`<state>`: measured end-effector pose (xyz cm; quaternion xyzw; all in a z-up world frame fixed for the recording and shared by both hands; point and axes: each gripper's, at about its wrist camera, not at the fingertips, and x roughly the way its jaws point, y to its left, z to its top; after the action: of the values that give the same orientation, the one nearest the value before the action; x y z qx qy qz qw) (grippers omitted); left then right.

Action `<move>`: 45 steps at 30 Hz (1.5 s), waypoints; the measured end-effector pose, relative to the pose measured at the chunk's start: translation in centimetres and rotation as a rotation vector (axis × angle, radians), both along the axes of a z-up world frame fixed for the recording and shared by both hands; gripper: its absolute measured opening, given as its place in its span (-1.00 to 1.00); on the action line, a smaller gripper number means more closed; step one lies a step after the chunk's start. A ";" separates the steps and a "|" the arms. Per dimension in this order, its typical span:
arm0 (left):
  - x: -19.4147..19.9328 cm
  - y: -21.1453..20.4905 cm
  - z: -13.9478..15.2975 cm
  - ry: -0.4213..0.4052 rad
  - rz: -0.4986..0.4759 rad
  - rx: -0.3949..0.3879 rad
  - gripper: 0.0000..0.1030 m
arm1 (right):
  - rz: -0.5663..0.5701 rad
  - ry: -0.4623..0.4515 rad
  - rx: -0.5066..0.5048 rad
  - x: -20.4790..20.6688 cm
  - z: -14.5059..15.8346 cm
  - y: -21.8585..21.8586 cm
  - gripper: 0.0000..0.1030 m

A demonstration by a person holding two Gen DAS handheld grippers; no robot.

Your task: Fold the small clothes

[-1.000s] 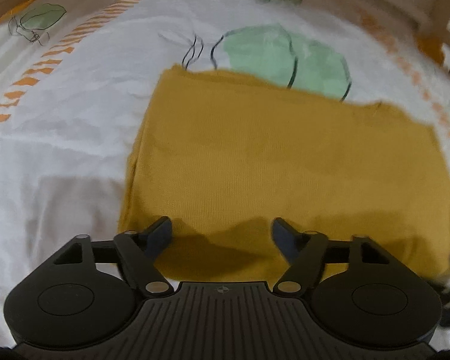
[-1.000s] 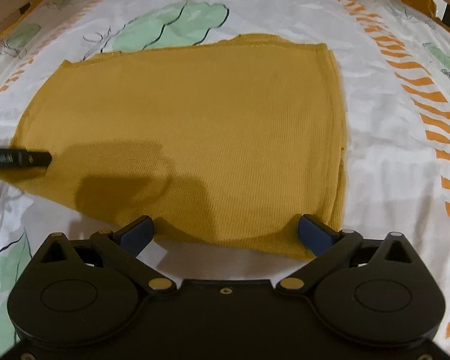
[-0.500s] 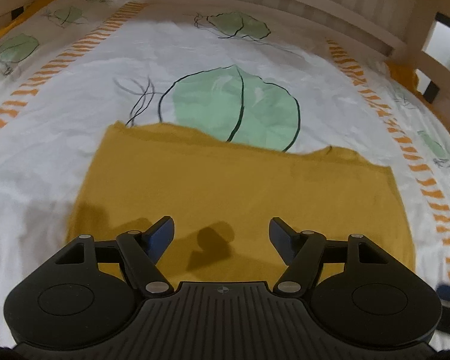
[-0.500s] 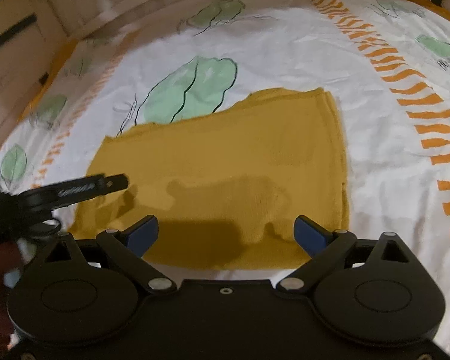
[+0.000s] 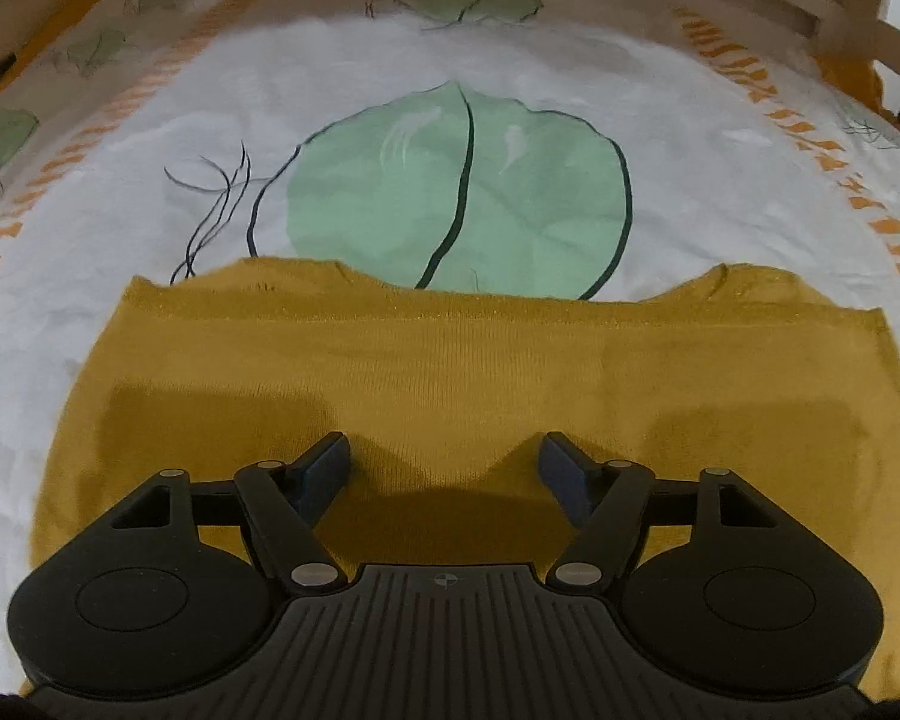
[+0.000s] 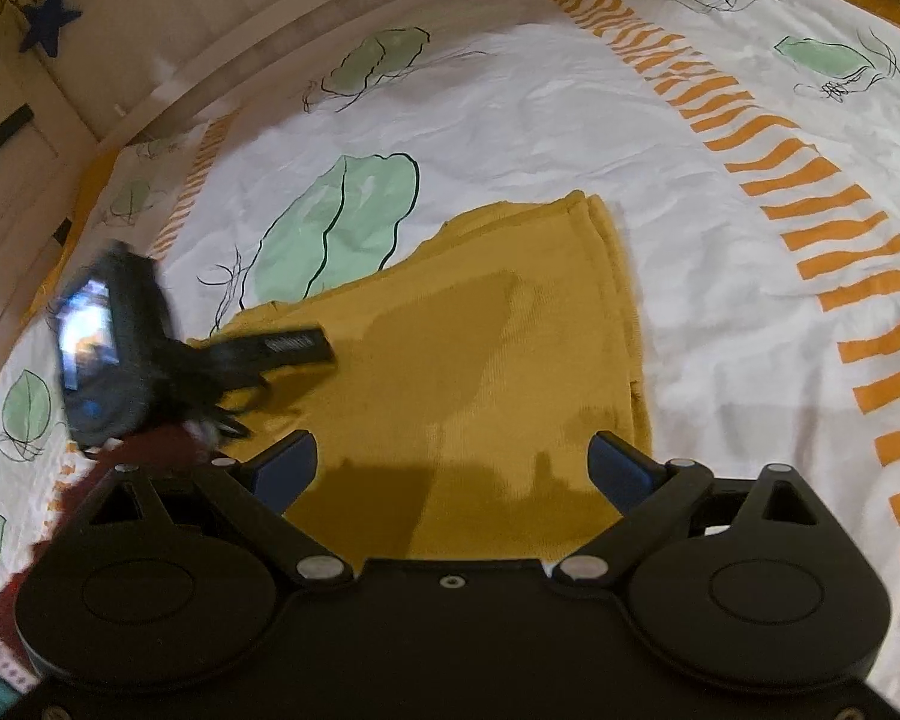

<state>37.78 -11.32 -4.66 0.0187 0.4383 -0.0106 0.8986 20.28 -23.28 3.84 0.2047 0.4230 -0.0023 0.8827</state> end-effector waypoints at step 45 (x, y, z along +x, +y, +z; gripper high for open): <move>-8.9 10.2 4.8 0.027 -0.038 -0.284 0.34 | -0.178 0.027 0.189 2.1 -7.6 -8.0 1.00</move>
<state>28.83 -1.11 0.09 -0.1006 0.4441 -0.0898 0.8858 22.40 -31.24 -3.72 0.3238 0.4133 -0.0434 0.8500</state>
